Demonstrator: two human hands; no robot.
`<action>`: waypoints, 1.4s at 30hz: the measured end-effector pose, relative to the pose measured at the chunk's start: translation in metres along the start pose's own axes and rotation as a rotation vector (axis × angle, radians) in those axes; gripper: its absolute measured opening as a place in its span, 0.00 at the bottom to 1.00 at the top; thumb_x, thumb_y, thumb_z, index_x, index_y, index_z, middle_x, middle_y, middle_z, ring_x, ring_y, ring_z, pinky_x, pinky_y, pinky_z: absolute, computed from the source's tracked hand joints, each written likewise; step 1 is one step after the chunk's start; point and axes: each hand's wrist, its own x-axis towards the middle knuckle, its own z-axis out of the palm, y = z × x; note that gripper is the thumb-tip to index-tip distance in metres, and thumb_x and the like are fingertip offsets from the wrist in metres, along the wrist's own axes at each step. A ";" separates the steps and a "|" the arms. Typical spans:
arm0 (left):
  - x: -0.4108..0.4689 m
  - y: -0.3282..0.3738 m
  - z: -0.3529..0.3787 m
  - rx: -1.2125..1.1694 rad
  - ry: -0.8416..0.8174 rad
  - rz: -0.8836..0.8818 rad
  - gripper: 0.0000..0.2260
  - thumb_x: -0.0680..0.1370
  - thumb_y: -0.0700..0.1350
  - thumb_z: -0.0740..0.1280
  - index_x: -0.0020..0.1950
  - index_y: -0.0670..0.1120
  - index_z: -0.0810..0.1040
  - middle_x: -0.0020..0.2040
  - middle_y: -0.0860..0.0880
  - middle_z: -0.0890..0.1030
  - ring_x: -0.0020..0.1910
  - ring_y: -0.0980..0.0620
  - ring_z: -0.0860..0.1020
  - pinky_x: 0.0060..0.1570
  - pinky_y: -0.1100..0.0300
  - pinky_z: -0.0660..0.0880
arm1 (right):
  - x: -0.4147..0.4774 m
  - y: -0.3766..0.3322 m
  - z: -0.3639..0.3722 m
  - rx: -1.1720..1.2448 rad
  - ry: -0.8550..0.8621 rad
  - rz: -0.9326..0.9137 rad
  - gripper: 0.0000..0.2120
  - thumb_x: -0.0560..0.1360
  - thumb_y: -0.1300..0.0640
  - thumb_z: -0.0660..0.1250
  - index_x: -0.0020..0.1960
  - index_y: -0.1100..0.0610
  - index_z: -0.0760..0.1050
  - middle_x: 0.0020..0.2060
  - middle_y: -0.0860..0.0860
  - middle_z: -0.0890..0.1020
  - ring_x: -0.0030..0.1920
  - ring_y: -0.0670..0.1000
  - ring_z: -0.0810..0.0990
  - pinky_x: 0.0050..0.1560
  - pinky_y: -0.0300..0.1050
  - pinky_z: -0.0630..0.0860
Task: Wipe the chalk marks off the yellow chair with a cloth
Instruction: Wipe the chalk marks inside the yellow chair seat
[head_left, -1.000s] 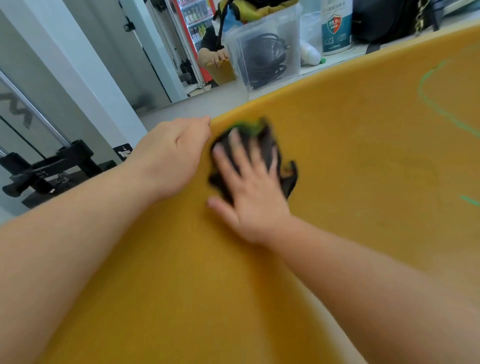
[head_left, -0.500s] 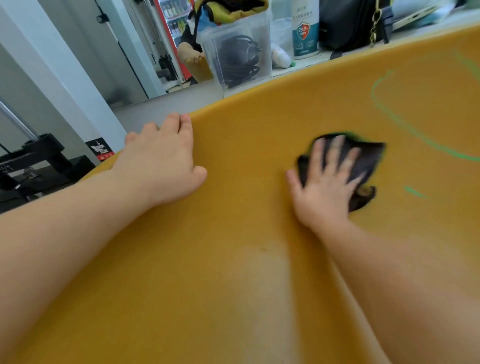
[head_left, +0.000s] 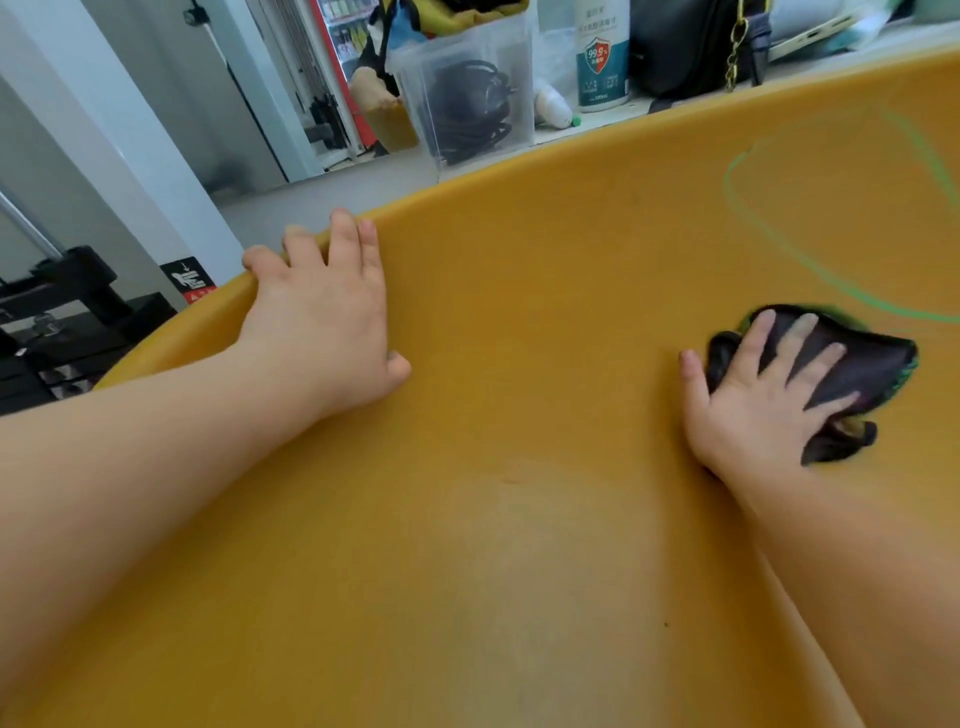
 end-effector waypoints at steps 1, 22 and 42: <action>0.001 0.000 0.000 -0.001 0.003 -0.002 0.52 0.70 0.71 0.56 0.80 0.37 0.41 0.78 0.35 0.51 0.67 0.30 0.65 0.61 0.33 0.69 | -0.011 -0.015 0.008 -0.013 -0.034 -0.054 0.49 0.70 0.22 0.29 0.83 0.50 0.39 0.82 0.55 0.37 0.80 0.66 0.37 0.73 0.78 0.42; 0.001 0.005 0.000 0.079 -0.067 -0.027 0.49 0.74 0.69 0.53 0.79 0.37 0.38 0.78 0.35 0.46 0.72 0.29 0.59 0.64 0.32 0.66 | -0.138 -0.037 0.020 -0.229 -0.507 -0.863 0.44 0.73 0.20 0.40 0.80 0.40 0.31 0.79 0.45 0.30 0.77 0.62 0.25 0.72 0.74 0.31; -0.070 -0.108 -0.020 -0.265 -0.387 0.188 0.50 0.71 0.75 0.53 0.80 0.50 0.32 0.82 0.52 0.37 0.81 0.50 0.49 0.79 0.56 0.50 | -0.137 -0.065 0.032 -0.066 -0.428 -0.387 0.45 0.71 0.21 0.31 0.79 0.45 0.26 0.77 0.50 0.24 0.77 0.62 0.25 0.75 0.72 0.33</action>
